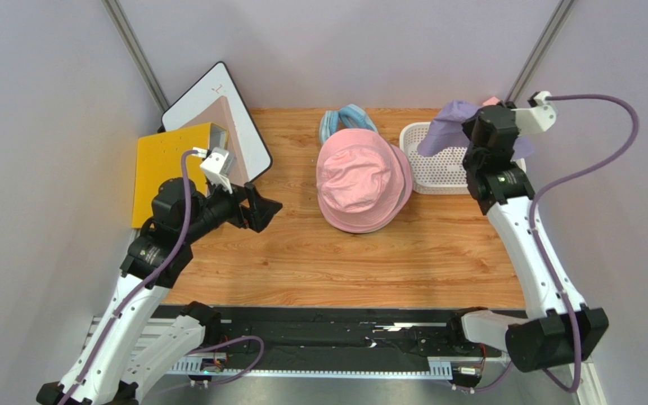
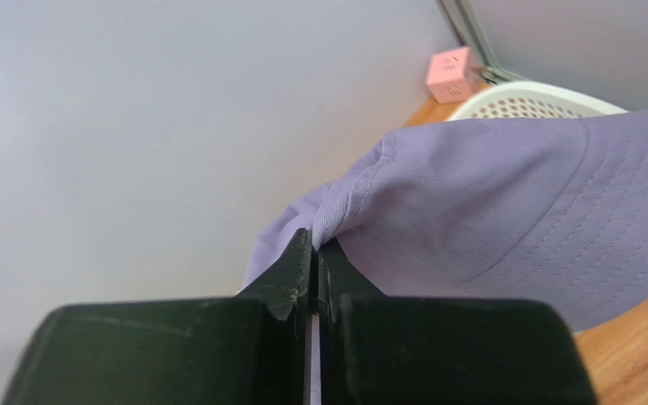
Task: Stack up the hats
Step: Pick up the hat from the bin, then stack the hat on the hat.
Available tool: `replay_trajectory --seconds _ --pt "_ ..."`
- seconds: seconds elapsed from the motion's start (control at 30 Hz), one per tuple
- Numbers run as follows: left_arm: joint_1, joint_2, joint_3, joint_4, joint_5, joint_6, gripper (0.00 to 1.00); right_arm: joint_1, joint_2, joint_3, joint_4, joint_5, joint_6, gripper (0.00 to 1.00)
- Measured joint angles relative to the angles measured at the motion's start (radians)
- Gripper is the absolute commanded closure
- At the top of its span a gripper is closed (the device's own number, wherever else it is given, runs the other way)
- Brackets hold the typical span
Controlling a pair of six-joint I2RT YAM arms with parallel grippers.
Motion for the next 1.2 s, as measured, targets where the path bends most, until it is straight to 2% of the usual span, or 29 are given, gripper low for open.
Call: replay_trajectory --seconds 0.2,0.33,0.47,0.6,0.7,0.93,1.2 --pt "-0.030 0.000 -0.021 0.094 0.101 -0.042 0.04 0.011 -0.161 0.056 -0.036 -0.137 -0.024 1.00" --pt "-0.196 0.004 -0.023 0.151 0.084 -0.063 0.04 0.033 -0.204 0.095 -0.067 -0.259 -0.023 1.00" --pt "-0.330 0.027 -0.032 0.233 0.064 -0.105 0.04 0.039 -0.206 0.111 -0.069 -0.460 -0.023 1.00" --pt "-0.352 0.050 -0.105 0.386 0.073 -0.192 0.03 0.048 -0.185 0.145 -0.079 -0.702 -0.014 1.00" --pt "-0.387 0.099 -0.130 0.439 0.064 -0.211 0.03 0.071 -0.182 0.171 -0.085 -0.813 0.000 1.00" --pt "-0.421 0.199 -0.125 0.544 0.075 -0.266 0.01 0.087 -0.192 0.196 -0.005 -1.068 0.062 1.00" --pt "-0.421 0.202 -0.163 0.803 0.172 -0.401 0.00 0.111 -0.191 0.186 0.152 -1.277 0.172 1.00"
